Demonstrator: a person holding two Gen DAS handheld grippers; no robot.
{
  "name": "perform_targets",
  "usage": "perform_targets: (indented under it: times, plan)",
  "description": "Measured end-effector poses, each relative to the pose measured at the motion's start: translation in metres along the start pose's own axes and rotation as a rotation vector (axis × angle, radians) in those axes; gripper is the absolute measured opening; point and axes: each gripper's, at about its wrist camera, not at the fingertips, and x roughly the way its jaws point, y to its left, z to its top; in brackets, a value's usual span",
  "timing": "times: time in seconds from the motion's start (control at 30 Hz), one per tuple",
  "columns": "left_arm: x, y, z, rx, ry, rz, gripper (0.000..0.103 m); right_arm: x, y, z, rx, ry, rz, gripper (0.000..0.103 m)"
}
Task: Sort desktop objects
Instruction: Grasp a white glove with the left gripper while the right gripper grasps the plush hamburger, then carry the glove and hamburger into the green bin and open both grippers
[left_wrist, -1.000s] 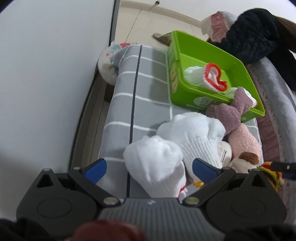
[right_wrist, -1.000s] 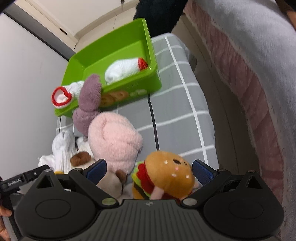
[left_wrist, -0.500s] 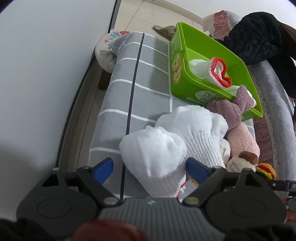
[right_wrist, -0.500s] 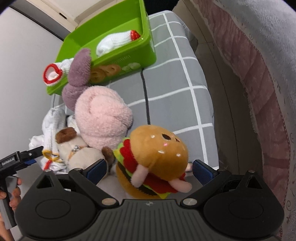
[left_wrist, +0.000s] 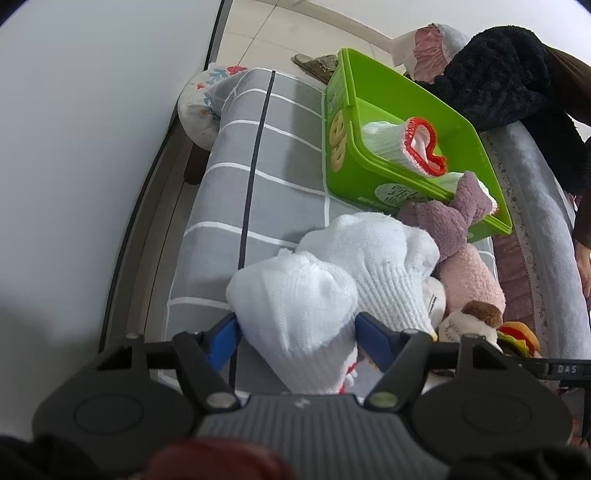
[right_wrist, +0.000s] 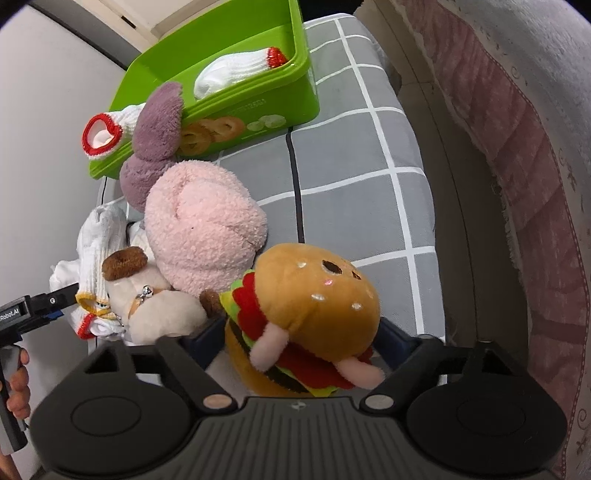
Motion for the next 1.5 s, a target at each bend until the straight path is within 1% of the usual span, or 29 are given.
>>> perform_targets:
  times: [0.03,0.07,0.23,0.47,1.03,1.23,1.5]
  plan:
    - [0.0,-0.001,0.0,0.004,-0.001,0.002,0.068,0.0,0.001,0.0,-0.004,-0.001,-0.004,0.074]
    - [-0.001,-0.001,0.0,0.007,-0.003,0.003,0.068,0.0,0.001,0.0,-0.008,-0.004,-0.004,0.073]
    - [-0.004,-0.002,0.0,0.011,-0.016,0.004,0.068,-0.004,0.003,0.001,-0.019,-0.026,0.003,0.071]
    - [-0.011,0.001,0.0,0.005,-0.035,-0.006,0.068,-0.011,0.005,0.001,-0.016,-0.048,0.03,0.071]
    - [-0.026,0.003,0.006,-0.02,-0.08,-0.033,0.068,-0.024,-0.005,0.008,0.051,-0.088,0.082,0.071]
    - [-0.03,0.002,0.01,-0.038,-0.102,-0.044,0.068,-0.029,-0.007,0.01,0.07,-0.101,0.097,0.071]
    - [-0.039,0.001,0.017,-0.089,-0.149,-0.081,0.068,-0.033,-0.004,0.017,0.097,-0.128,0.122,0.071]
